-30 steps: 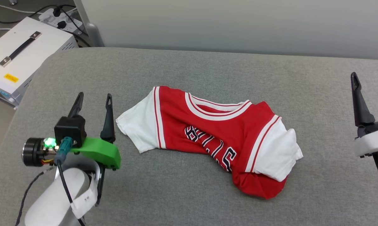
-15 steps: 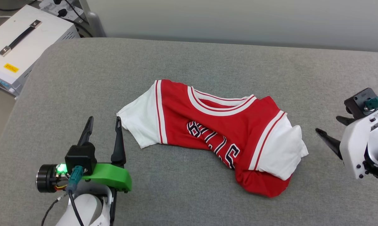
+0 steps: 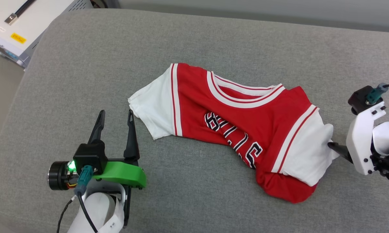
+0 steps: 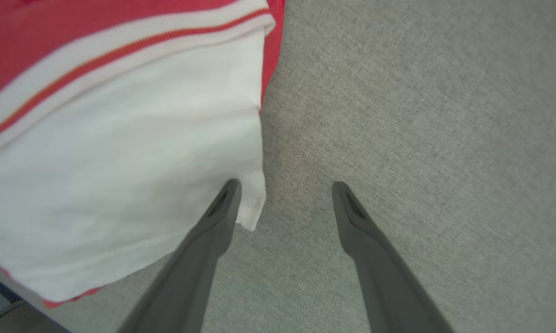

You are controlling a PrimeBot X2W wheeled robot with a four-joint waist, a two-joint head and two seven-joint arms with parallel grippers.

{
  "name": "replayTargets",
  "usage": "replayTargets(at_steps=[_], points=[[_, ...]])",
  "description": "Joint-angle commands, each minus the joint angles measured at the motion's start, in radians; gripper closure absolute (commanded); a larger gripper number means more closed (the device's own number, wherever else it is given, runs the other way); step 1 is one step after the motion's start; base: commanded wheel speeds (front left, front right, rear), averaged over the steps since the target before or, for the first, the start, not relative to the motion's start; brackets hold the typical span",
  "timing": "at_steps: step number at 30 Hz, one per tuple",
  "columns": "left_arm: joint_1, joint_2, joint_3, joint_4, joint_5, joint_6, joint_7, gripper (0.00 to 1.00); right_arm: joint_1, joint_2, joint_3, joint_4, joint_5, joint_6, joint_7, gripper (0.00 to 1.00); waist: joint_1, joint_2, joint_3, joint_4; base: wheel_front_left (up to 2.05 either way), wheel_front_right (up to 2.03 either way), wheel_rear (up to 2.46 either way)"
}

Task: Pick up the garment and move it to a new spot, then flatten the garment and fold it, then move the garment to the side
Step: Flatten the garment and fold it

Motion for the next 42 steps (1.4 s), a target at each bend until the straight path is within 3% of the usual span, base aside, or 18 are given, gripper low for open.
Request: replayTargets(at_steps=[1,10,11,12,18,26,35,42], points=[[-0.023,-0.014,0.015,0.001,0.019,-0.011,-0.006,0.0,-0.019,0.015,0.021,0.029,-0.001,-0.001,-0.007,0.0,0.0,0.0036,0.045,0.031,0.0,0.0,0.0],[-0.034,-0.072,0.076,0.022,0.08,-0.065,-0.006,0.0,0.016,0.036,0.203,0.178,0.046,-0.001,-0.068,0.0,0.0,0.0036,0.062,0.041,0.0,0.0,0.0],[-0.032,-0.075,0.084,0.024,0.084,-0.068,-0.006,0.0,0.017,0.033,0.219,0.179,0.052,-0.001,-0.083,0.28,0.0,0.0036,0.058,0.037,0.0,0.0,0.0],[-0.029,-0.077,0.091,0.026,0.088,-0.071,-0.006,0.0,0.017,0.03,0.232,0.177,0.062,-0.001,-0.1,1.0,0.0,0.0036,0.054,0.032,0.0,0.0,0.0],[-0.003,-0.093,0.131,0.04,0.112,-0.09,-0.006,0.0,-0.005,-0.009,0.255,0.141,0.109,-0.001,-0.248,1.0,0.0,0.0036,0.001,-0.009,0.0,0.0,0.0],[0.033,-0.102,0.173,0.04,0.135,-0.108,-0.006,0.0,0.025,-0.099,0.16,0.01,0.183,-0.001,-0.384,1.0,0.0,0.0036,-0.047,-0.058,0.0,0.0,0.0],[0.042,-0.11,0.201,0.015,0.159,-0.122,-0.006,0.0,0.086,-0.188,-0.038,-0.116,0.182,-0.001,-0.399,1.0,0.0,0.0036,-0.024,-0.083,0.0,0.0,0.0],[0.019,-0.119,0.205,0.01,0.169,-0.135,-0.006,0.0,0.092,-0.208,-0.212,-0.096,0.161,-0.001,-0.339,1.0,0.0,0.0036,0.033,-0.073,0.0,0.0,0.0]])
